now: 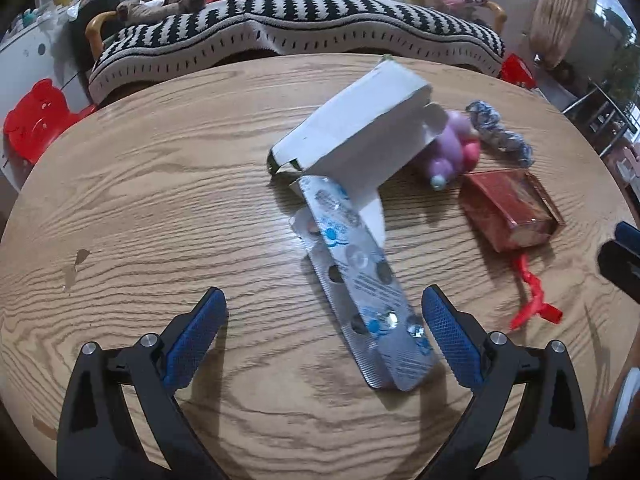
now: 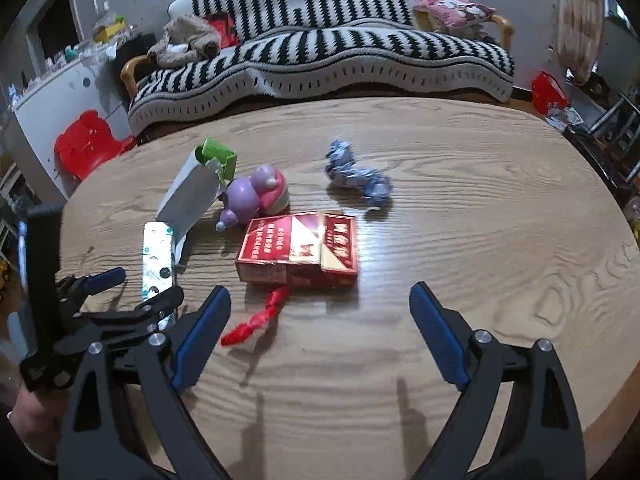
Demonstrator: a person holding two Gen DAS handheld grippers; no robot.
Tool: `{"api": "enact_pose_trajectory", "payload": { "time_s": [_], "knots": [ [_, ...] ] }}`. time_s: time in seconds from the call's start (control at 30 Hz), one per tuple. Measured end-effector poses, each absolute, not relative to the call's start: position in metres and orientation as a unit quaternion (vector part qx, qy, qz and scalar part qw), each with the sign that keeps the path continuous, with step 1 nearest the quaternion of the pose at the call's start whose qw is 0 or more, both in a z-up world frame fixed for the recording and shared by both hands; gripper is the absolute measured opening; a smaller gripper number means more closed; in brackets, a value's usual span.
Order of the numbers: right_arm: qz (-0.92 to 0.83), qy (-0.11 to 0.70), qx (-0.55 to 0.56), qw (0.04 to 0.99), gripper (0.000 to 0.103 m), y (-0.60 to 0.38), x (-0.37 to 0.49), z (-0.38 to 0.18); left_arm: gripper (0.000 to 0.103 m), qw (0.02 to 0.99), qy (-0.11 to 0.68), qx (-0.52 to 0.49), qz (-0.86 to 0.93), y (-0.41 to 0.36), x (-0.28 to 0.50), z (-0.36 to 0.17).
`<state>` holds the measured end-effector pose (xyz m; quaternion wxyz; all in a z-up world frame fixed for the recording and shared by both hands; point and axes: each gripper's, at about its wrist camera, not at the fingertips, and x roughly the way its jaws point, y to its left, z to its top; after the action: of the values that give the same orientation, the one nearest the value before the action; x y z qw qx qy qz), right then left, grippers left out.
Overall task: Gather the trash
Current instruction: 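Grasp the silver blister pack with left tool while right tool grasps the red cigarette box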
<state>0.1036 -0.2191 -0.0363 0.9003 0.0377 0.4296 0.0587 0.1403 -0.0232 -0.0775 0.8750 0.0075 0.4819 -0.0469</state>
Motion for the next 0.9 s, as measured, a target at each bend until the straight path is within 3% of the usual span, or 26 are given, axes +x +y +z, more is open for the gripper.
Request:
{"api": "enact_pose_trajectory", "payload": {
  "time_s": [0.07, 0.13, 0.2, 0.3, 0.9],
  "knots": [
    [0.065, 0.433, 0.026, 0.899, 0.089, -0.21, 0.114, -0.045, 0.09, 0.875, 0.482, 0.008, -0.049, -0.023, 0.14, -0.079],
    [0.071, 0.435, 0.013, 0.897, 0.09, -0.201, 0.124, -0.053, 0.072, 0.878, 0.476, 0.019, -0.051, -0.025, 0.137, -0.076],
    [0.069, 0.438, 0.004, 0.896, 0.091, -0.195, 0.134, -0.061, 0.044, 0.879, 0.473, 0.023, -0.058, -0.025, 0.134, -0.074],
    [0.066, 0.44, 0.004, 0.896, 0.091, -0.192, 0.146, -0.069, 0.028, 0.876, 0.478, 0.009, -0.065, -0.023, 0.133, -0.071],
    [0.072, 0.427, -0.028, 0.901, 0.097, -0.19, 0.173, -0.079, 0.027, 0.888, 0.451, -0.017, -0.093, -0.013, 0.114, -0.039]
  ]
}}
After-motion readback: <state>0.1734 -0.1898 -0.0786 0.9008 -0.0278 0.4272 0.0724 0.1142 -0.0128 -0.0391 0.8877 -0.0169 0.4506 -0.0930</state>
